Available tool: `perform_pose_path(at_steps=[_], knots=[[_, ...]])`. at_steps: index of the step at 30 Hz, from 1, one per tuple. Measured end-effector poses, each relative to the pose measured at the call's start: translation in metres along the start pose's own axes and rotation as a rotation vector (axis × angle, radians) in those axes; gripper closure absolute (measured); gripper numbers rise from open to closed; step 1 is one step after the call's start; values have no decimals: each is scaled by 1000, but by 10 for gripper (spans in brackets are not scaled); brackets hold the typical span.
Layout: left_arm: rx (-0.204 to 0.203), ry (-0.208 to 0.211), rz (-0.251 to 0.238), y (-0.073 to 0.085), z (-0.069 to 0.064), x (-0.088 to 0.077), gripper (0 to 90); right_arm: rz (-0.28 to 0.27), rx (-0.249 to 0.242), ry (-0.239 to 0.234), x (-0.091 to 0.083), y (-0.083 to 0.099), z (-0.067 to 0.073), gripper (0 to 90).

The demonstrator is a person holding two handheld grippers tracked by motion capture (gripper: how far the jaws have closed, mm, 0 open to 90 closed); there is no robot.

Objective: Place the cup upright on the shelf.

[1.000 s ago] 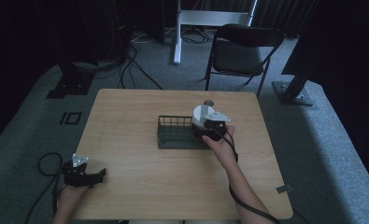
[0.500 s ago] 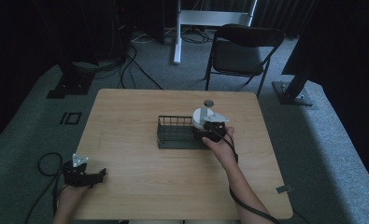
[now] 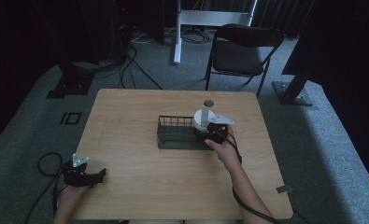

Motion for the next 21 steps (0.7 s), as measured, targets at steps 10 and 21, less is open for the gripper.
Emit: perform_pose_path(at_steps=[10,21], knots=[[0,0,0,0,0,0,1,-46,28,-24,-11,4,-3,126],[0,0,0,0,0,0,1,-56,24,-25,-23,8,-4,127]])
Point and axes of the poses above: each handheld gripper's, and its own axes: x roughly forward along the jaws, y roughly out of its underside, z roughly to its left, the point moved 3 cm from there along x, roughly forward along the jaws, and after that the axes turned 6 degrees about z, right-handed, at the moved point
